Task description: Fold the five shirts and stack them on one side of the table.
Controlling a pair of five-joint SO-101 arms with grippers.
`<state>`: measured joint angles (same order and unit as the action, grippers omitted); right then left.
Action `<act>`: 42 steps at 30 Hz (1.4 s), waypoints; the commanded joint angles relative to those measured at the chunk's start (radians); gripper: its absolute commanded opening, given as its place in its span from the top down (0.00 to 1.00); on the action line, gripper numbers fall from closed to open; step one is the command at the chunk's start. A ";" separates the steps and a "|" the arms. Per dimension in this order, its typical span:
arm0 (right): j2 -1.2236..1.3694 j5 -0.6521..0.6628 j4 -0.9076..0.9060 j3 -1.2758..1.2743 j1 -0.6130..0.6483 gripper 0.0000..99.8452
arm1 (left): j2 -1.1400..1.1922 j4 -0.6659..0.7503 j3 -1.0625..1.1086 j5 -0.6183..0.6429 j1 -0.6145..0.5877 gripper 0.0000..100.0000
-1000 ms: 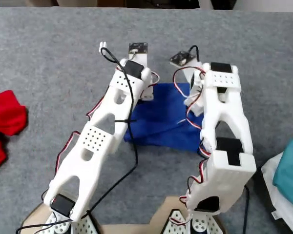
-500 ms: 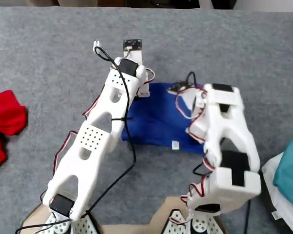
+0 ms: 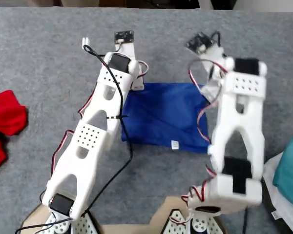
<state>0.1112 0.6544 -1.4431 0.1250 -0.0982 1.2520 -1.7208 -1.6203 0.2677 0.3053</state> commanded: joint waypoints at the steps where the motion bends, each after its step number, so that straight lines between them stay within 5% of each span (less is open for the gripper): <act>1: 0.166 -0.049 -0.054 0.252 0.058 0.99 | -0.096 -0.008 -0.051 -0.005 -0.029 0.98; 7: 0.501 -0.103 -0.121 0.538 0.090 0.99 | -0.059 0.081 0.006 -0.006 -0.133 0.98; 13: 0.773 -0.103 -0.121 0.751 0.082 0.99 | 0.050 0.183 0.083 0.000 -0.110 0.98; 19: 0.963 -0.103 -0.150 0.964 0.084 0.99 | 0.056 0.129 -0.055 0.002 -0.149 0.98; 29: 1.093 -0.103 -0.276 1.248 0.088 0.99 | -0.159 0.034 -0.046 0.002 -0.097 0.98; 42: 1.130 -0.103 -0.290 1.283 0.085 0.99 | 0.070 0.103 -0.025 -0.006 -0.025 0.98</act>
<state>1.2482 0.5623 -1.7269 1.3587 -0.0230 1.3011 -1.6701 -1.6280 0.2662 0.2961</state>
